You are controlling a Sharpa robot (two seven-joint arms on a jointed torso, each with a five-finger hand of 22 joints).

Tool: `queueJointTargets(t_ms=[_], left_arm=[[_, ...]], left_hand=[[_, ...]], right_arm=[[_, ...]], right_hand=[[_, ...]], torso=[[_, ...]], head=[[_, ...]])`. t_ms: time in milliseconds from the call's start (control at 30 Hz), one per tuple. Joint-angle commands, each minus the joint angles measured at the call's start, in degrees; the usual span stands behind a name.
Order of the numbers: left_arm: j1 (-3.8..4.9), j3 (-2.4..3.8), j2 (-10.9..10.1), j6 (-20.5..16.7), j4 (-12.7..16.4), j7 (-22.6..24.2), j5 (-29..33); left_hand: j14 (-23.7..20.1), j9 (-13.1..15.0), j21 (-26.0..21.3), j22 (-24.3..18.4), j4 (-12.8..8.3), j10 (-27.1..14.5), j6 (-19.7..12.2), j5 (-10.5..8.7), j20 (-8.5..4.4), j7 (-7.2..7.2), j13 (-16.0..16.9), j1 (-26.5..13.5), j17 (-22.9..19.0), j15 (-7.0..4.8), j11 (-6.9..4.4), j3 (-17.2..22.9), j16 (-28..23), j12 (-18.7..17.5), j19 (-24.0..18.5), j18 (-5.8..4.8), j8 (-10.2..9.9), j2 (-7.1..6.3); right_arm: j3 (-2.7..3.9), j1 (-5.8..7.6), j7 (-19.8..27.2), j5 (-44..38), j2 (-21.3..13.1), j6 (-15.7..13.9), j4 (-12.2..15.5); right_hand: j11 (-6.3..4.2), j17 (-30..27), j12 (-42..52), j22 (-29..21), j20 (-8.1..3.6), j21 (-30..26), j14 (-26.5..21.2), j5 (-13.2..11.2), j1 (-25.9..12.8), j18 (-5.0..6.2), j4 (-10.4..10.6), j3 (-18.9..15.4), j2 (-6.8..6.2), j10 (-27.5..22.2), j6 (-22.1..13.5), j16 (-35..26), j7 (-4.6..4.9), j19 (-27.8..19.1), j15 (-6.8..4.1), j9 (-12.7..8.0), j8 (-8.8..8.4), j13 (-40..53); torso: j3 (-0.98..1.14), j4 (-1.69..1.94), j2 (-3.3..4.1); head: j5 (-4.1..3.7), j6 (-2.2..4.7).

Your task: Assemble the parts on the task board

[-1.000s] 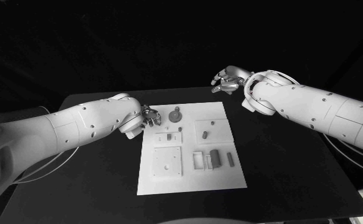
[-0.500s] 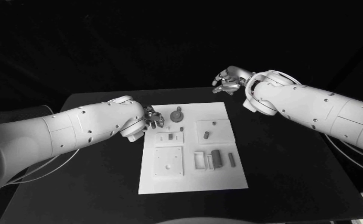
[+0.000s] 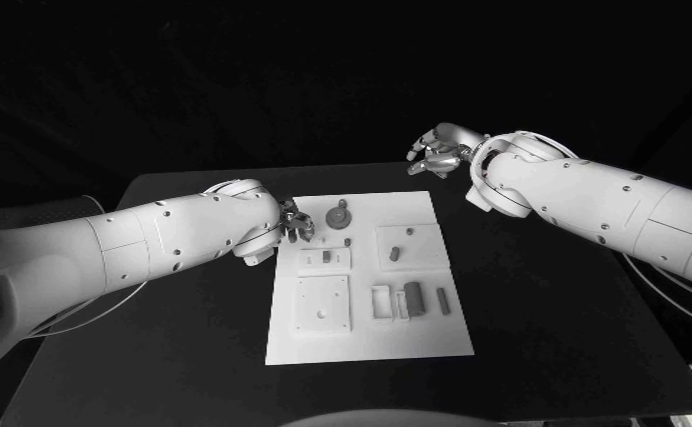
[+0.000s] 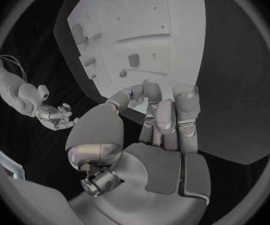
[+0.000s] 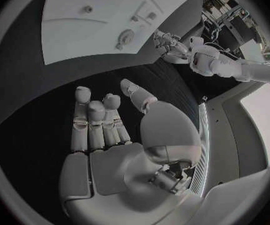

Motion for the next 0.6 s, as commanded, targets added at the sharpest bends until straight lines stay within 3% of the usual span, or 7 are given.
queueJointTargets(t_ms=[33, 267, 600], left_arm=[[-0.09, 0.03, 0.2, 3.7, 0.3, -0.5, -0.8], [-0.25, 0.03, 0.2, 4.6, 0.4, -0.8, 1.8], [-0.71, 0.01, 0.6, 1.9, 0.4, -0.6, 4.5]], left_hand=[[0.4, 8.1, 0.3, 0.1, -2.0, 3.9, 2.5, -0.29, -0.35, -1.11, 0.1, -0.1, 0.1, -0.73, -3.39, 2.6, 0.4, 0.3, 1.2, 4.68, 10.9, 0.63], [0.4, 8.1, 0.3, 0.1, -1.9, 4.0, 2.5, -0.45, -0.34, -1.12, 0.1, -0.3, 0.2, -0.72, -3.38, 2.6, 0.4, 0.3, 1.1, 4.65, 11.0, 0.73], [1.3, 7.9, 0.6, 0.4, -1.8, 4.5, 2.9, 0.00, -0.14, -1.30, 0.1, -1.1, 1.9, -0.69, -3.45, 2.5, 1.8, 0.6, 1.1, 4.35, 11.8, 1.09]], right_arm=[[-0.01, -0.02, 0.1, -0.5, 0.1, 0.8, 0.0], [-0.02, -0.03, 0.1, -0.5, 0.1, 0.9, 0.0], [-0.03, -0.09, 0.1, -0.5, 0.2, 0.9, -0.1]], right_hand=[[0.07, -0.1, 0.3, 0.7, -0.29, -0.4, 0.0, 0.4, -0.1, 0.64, 0.0, 0.4, 0.52, -0.2, 0.3, 0.3, 0.50, 0.1, -0.37, -0.1, 0.29, -0.1], [0.07, -0.1, 0.3, 0.7, -0.29, -0.4, 0.0, 0.5, -0.1, 0.64, 0.0, 0.4, 0.55, -0.2, 0.3, 0.3, 0.50, 0.1, -0.37, -0.1, 0.30, -0.1], [0.07, -0.1, 0.3, 0.7, -0.29, -0.4, 0.0, 0.7, 0.0, 0.64, 0.0, 0.5, 0.55, -0.2, 0.3, 0.3, 0.50, 0.1, -0.37, -0.1, 0.30, -0.1]], torso=[[0.04, -0.08, -0.05], [0.08, 0.00, -0.05], [0.01, 0.01, -0.08]], head=[[0.16, -0.26], [0.32, -0.56], [0.57, -0.75]])
